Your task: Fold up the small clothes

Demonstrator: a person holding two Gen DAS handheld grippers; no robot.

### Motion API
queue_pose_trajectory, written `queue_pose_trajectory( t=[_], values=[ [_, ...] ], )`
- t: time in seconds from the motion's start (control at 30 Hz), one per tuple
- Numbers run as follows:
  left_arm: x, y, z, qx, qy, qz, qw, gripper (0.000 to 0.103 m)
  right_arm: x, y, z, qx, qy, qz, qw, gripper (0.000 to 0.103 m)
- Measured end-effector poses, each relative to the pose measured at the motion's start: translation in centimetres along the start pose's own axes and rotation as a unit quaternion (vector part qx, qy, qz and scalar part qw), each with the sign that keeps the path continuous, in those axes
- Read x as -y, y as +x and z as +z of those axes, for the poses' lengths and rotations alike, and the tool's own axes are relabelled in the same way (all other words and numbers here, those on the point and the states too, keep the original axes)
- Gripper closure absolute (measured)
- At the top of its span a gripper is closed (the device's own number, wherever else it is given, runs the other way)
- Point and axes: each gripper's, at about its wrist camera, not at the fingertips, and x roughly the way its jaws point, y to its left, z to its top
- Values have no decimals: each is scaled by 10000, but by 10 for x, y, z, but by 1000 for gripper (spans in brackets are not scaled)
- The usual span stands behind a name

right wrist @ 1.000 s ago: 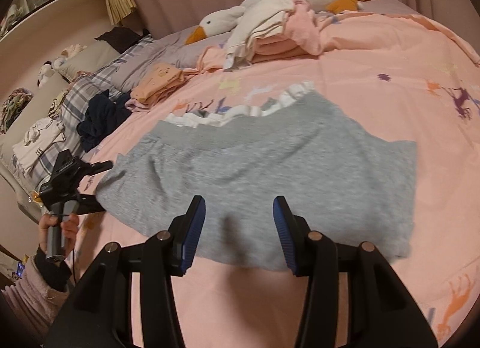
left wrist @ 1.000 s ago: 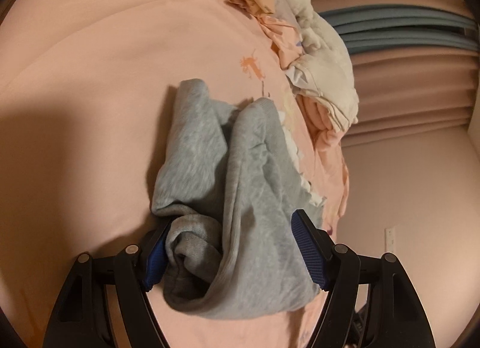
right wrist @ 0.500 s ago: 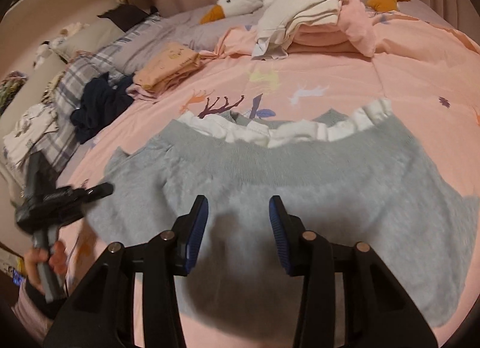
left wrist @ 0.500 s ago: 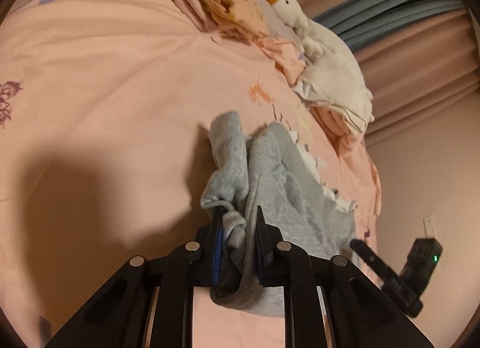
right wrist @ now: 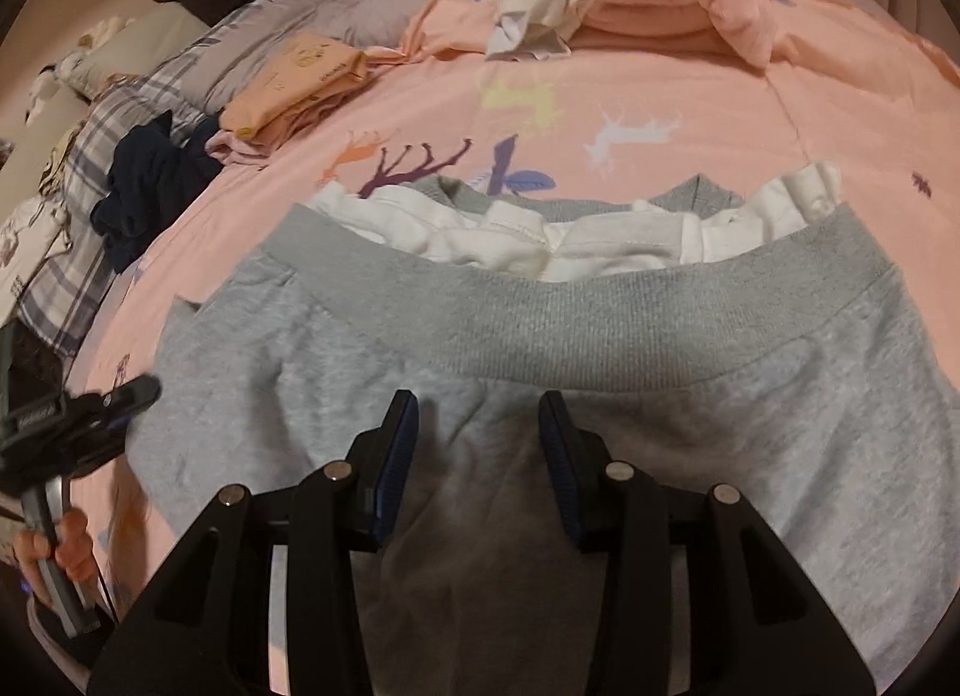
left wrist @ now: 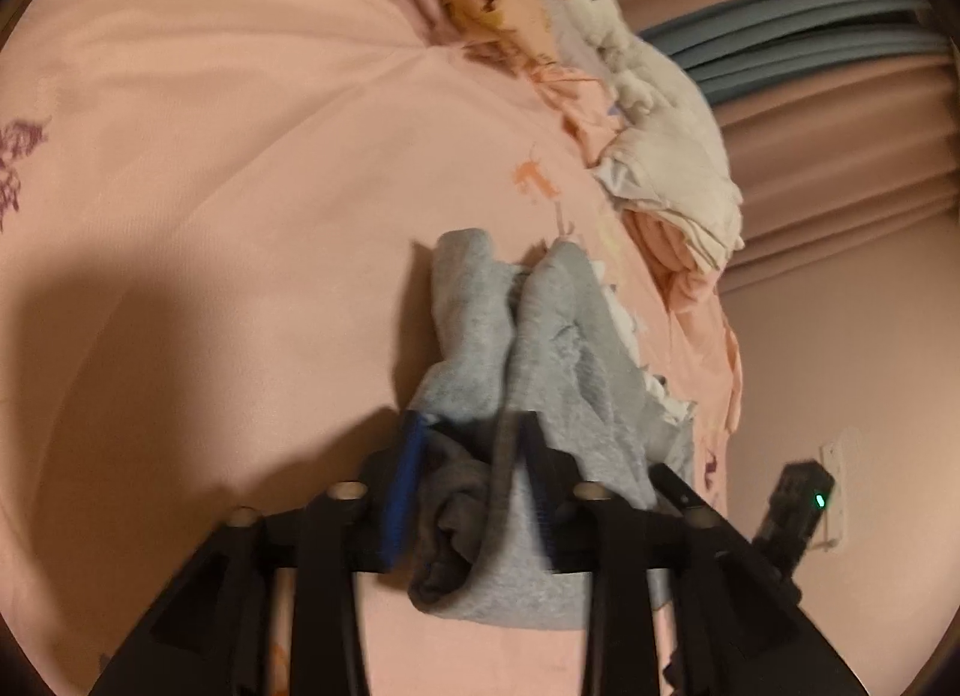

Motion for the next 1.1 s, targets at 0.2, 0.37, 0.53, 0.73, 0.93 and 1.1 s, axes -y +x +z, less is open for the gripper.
queue_pose_trajectory(
  t=[0.2,0.37,0.53,0.73,0.93,1.1],
  values=[
    [-6,8,4,-122,-228,-291,9992,52,-4,-18,-4,180,-187,101,9996,61],
    [10,28,14,-397,25,-403,9984,44,-4,-20,-2,229,-115,232,9994,61],
    [22,44,17,-513,183,-334,9980,44,-6,-18,-3,238,-59,248,9994,61],
    [22,40,11,-343,211,-77,9992,84,6,3,3,51,149,43,9999,62],
    [47,20,6,-69,588,-89,9982,85,14,16,5,-116,232,-11,9997,66],
    [70,15,4,11,987,98,9951,85,1,-23,-9,230,-17,308,9993,67]
  ],
)
